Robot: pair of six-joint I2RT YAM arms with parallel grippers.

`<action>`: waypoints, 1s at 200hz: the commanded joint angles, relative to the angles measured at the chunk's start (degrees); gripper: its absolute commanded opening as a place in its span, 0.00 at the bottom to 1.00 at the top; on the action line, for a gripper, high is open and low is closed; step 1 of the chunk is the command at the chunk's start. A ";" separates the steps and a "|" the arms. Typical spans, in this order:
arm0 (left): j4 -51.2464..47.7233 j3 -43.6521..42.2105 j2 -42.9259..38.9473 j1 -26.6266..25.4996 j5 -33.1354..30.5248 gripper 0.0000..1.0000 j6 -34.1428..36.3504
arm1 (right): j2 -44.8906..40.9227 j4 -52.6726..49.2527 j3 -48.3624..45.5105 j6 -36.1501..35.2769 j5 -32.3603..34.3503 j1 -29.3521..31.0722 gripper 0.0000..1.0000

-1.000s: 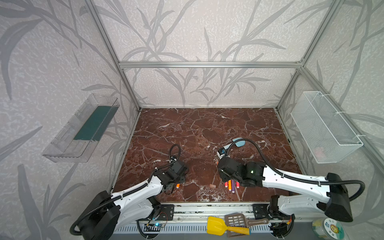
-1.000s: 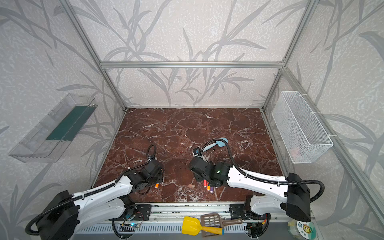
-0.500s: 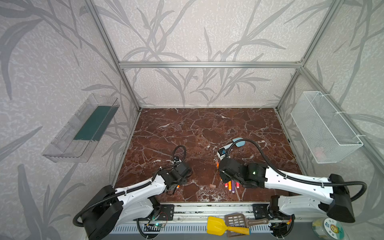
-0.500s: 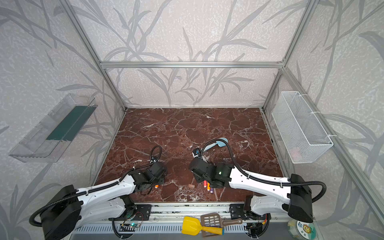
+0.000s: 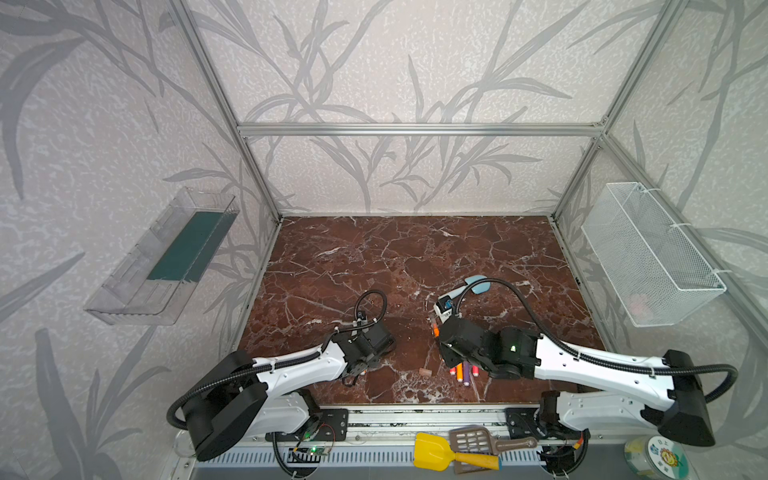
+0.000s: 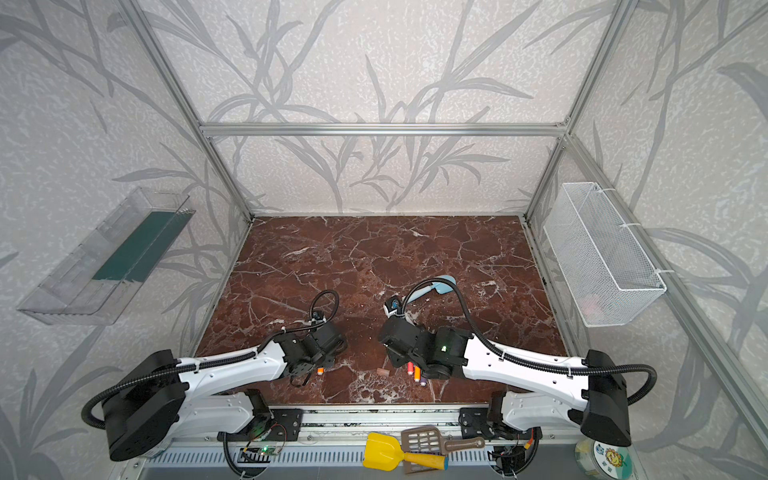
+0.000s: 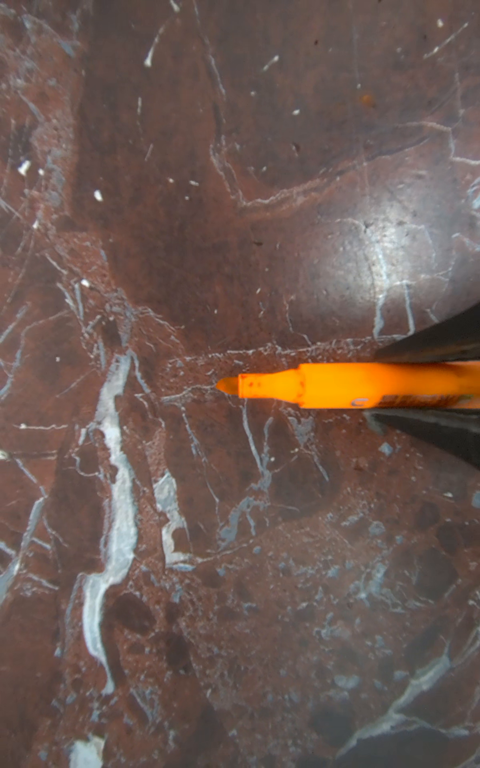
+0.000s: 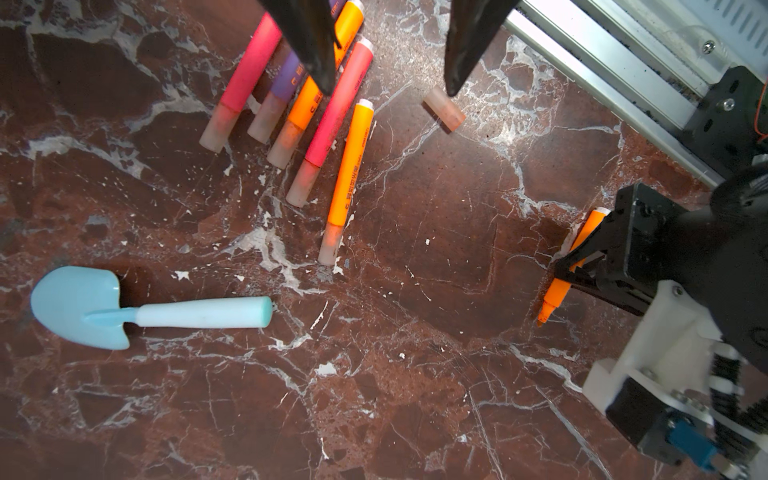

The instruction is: Insert the pens into the pen caps

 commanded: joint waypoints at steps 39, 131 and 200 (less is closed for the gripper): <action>1.70 -3.65 -5.47 -0.28 4.73 0.14 -0.32 | -5.51 11.37 -6.94 4.69 0.33 0.54 0.46; 23.99 -0.79 -19.34 -0.15 25.00 0.07 14.09 | -12.39 46.97 -21.40 11.18 -5.18 0.18 0.65; 28.68 -2.20 -23.72 -0.23 31.26 0.07 16.42 | -5.58 53.50 -19.96 17.69 -4.15 0.26 0.64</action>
